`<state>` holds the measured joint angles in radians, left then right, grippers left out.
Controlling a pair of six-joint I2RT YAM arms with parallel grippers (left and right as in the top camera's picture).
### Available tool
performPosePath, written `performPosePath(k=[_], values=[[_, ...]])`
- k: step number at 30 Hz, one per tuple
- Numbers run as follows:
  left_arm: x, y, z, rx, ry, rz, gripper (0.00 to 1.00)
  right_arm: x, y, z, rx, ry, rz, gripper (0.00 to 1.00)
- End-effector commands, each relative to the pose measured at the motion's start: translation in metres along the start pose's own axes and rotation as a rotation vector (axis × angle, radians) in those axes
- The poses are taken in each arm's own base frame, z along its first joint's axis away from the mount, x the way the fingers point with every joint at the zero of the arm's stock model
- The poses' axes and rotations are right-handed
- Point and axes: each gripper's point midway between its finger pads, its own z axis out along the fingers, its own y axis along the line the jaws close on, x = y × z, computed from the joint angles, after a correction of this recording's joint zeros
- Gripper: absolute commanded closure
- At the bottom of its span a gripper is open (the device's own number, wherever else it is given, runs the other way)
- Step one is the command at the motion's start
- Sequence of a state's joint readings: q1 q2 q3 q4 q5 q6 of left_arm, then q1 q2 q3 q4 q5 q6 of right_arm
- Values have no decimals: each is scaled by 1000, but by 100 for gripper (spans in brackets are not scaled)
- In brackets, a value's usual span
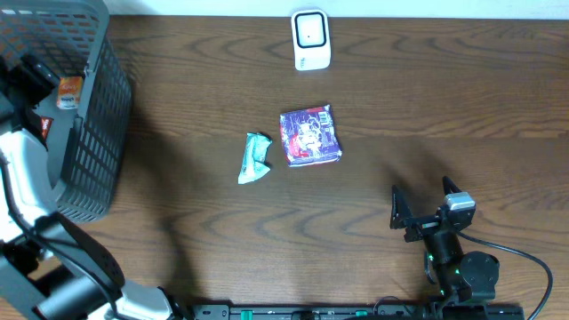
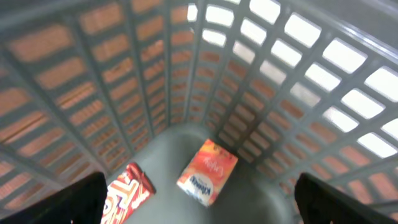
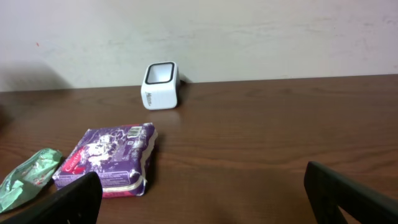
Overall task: Scan the item barcode
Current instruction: 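Move the left gripper back down into the basket, then grasp the orange tissue pack in the basket with the left gripper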
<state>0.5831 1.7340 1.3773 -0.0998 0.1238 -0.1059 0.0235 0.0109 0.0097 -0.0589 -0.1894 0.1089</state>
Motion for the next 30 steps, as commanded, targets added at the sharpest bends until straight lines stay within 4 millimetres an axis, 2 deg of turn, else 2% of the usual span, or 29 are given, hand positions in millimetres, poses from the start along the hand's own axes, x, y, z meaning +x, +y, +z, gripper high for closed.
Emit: performPosePath(k=[1, 3, 7, 17, 24, 27, 30], values=[[10, -12, 17, 39, 16, 127, 7, 1, -1, 0, 5, -1, -13, 1], [25, -21, 31, 56, 47, 221, 7, 1, -1, 0, 5, -1, -13, 1], [48, -30, 51, 75, 85, 270, 7, 1, -1, 0, 5, -1, -13, 1], [96, -23, 96, 84, 153, 378, 7, 1, -1, 0, 5, -1, -13, 1], [110, -19, 114, 84, 152, 390, 8, 1, -1, 0, 5, -1, -13, 1], [113, -19, 117, 84, 153, 390, 14, 1, -1, 0, 5, -1, -13, 1], [119, -17, 122, 83, 160, 389, 14, 1, -1, 0, 5, -1, -13, 1]])
